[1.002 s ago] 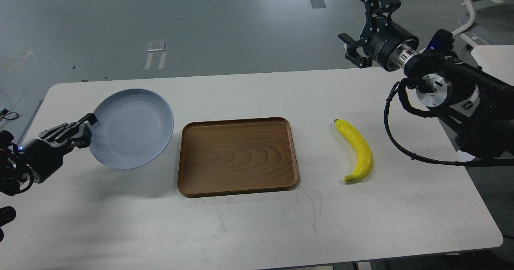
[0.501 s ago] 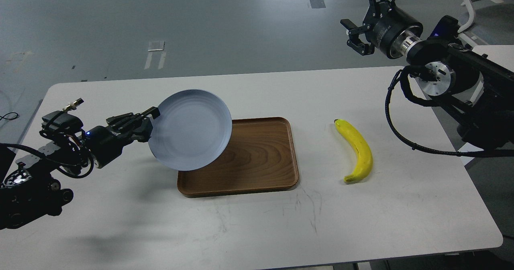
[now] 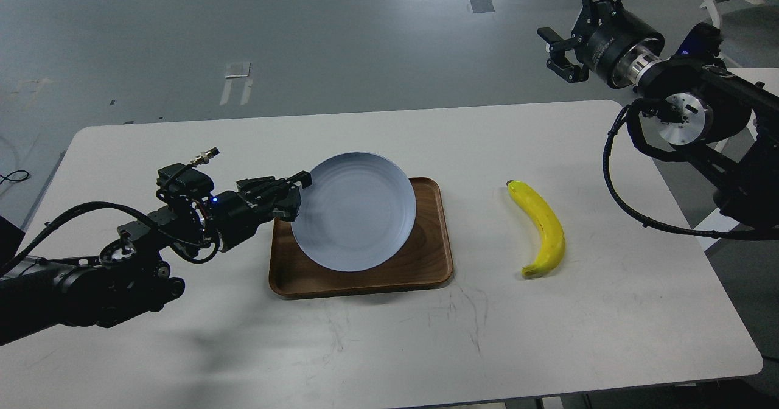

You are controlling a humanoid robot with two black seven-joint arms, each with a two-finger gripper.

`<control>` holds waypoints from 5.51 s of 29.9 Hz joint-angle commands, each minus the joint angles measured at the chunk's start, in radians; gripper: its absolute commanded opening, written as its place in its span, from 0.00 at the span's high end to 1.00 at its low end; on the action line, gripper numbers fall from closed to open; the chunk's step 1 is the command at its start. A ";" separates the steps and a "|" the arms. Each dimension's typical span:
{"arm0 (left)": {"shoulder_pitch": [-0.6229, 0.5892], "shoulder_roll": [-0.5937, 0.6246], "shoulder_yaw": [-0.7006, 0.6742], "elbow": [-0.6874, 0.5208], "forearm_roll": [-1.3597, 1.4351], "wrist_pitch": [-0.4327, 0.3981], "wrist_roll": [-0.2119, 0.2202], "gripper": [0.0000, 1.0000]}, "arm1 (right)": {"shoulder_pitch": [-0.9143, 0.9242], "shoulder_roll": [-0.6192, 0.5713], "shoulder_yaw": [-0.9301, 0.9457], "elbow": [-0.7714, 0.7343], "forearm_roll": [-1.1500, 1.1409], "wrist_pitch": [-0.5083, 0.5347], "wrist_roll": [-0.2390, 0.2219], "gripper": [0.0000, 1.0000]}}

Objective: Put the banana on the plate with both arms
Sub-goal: 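Carry the plate over the wooden tray and lower it down, then release the plate and raise the left gripper away, then move the right gripper outward beside the yellow banana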

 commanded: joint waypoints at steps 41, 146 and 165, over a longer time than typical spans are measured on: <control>-0.047 -0.131 0.057 0.139 -0.020 -0.043 0.002 0.16 | -0.005 -0.050 0.007 0.020 0.002 -0.002 -0.003 0.00; -0.006 0.029 -0.618 0.043 -1.198 -0.666 0.360 0.02 | -0.055 -0.374 -0.514 0.131 -1.115 -0.312 0.029 0.00; 0.008 0.029 -0.614 0.041 -1.189 -0.661 0.360 0.02 | -0.077 -0.371 -0.579 0.076 -1.364 -0.351 0.029 0.00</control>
